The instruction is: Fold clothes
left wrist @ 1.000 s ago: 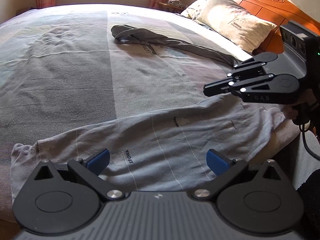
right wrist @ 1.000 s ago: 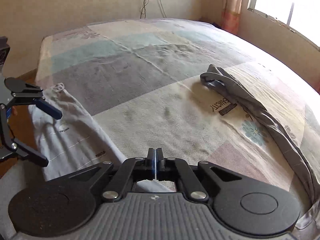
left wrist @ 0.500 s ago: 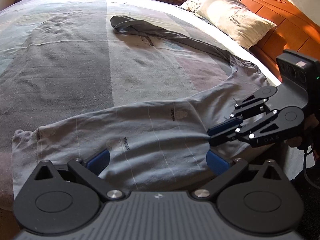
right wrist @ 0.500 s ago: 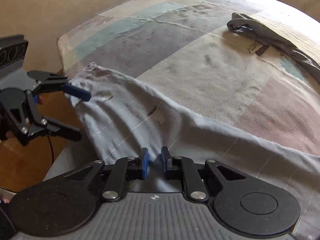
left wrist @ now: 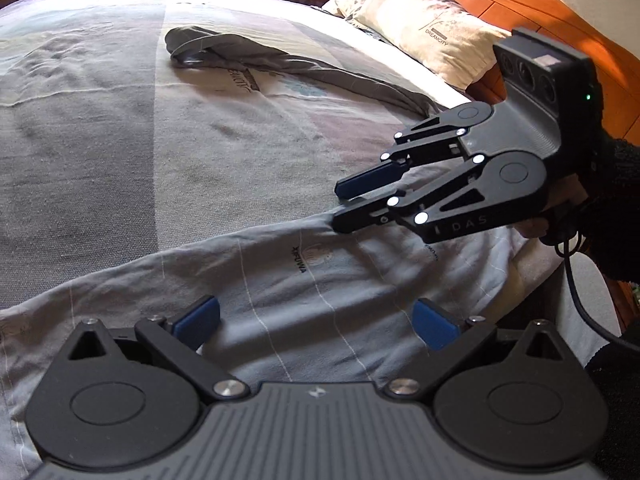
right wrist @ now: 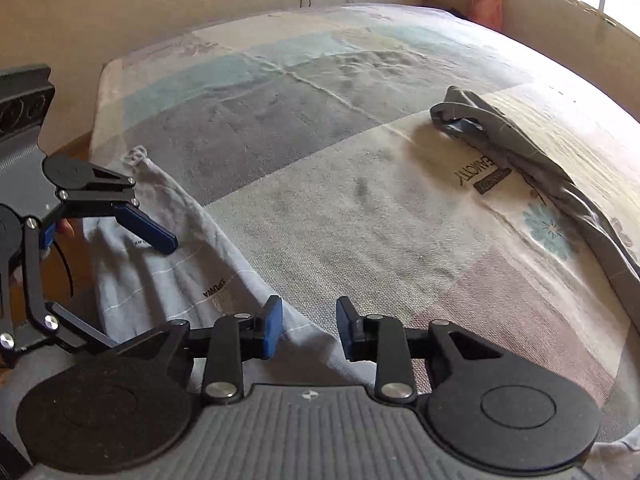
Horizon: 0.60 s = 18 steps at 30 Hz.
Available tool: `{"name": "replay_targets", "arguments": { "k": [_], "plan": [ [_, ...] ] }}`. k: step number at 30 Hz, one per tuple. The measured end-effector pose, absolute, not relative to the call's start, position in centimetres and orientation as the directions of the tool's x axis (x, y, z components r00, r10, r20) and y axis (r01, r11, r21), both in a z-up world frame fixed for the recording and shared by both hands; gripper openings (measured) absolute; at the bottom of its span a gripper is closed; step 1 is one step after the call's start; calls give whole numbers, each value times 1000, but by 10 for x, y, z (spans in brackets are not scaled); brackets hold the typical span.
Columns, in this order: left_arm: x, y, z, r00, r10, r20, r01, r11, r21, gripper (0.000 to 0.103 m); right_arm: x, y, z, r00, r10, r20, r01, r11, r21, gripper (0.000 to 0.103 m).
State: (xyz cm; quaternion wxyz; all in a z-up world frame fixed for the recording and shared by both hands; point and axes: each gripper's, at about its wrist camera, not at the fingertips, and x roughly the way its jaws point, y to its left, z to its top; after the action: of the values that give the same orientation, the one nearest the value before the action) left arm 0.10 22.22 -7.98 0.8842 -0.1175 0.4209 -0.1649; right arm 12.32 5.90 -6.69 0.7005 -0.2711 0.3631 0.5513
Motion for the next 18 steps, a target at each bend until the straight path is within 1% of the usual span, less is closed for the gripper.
{"name": "replay_targets", "arguments": {
  "k": [2, 6, 7, 10, 11, 13, 14, 15, 17, 18],
  "plan": [
    [0, 224, -80, 591, -392, -705, 196, 917, -346, 102, 119, 60, -72, 144, 587, -796, -976, 216, -18, 39],
    [0, 219, -80, 589, -377, -715, 208, 926, -316, 102, 118, 65, -70, 140, 561, -816, -982, 183, -42, 39],
    [0, 218, -80, 588, -372, -718, 210, 928, -309, 102, 119, 67, -69, 131, 552, -824, -983, 180, -36, 37],
    [0, 217, -78, 593, -360, -720, 208, 933, -295, 102, 118, 71, -66, 118, 537, -835, -984, 173, -27, 14],
    [0, 217, -76, 602, -353, -717, 203, 935, -289, 102, 117, 73, -65, 117, 534, -837, -985, 171, -28, 10],
    [2, 218, -71, 622, -333, -709, 193, 942, -274, 102, 115, 76, -65, 202, 557, -806, -974, 203, -104, 9],
    [3, 219, -72, 619, -325, -715, 185, 945, -269, 102, 117, 77, -66, 227, 574, -787, -966, 238, -105, 10],
    [5, 221, -72, 615, -316, -722, 177, 948, -264, 102, 121, 77, -67, 228, 582, -780, -960, 268, -81, 10],
    [5, 224, -78, 586, -308, -750, 166, 951, -262, 102, 125, 69, -65, 210, 591, -778, -953, 303, -27, 15],
    [0, 225, -77, 586, -310, -749, 176, 951, -255, 102, 126, 63, -62, 203, 600, -774, -949, 317, -3, 17]
  ]
}}
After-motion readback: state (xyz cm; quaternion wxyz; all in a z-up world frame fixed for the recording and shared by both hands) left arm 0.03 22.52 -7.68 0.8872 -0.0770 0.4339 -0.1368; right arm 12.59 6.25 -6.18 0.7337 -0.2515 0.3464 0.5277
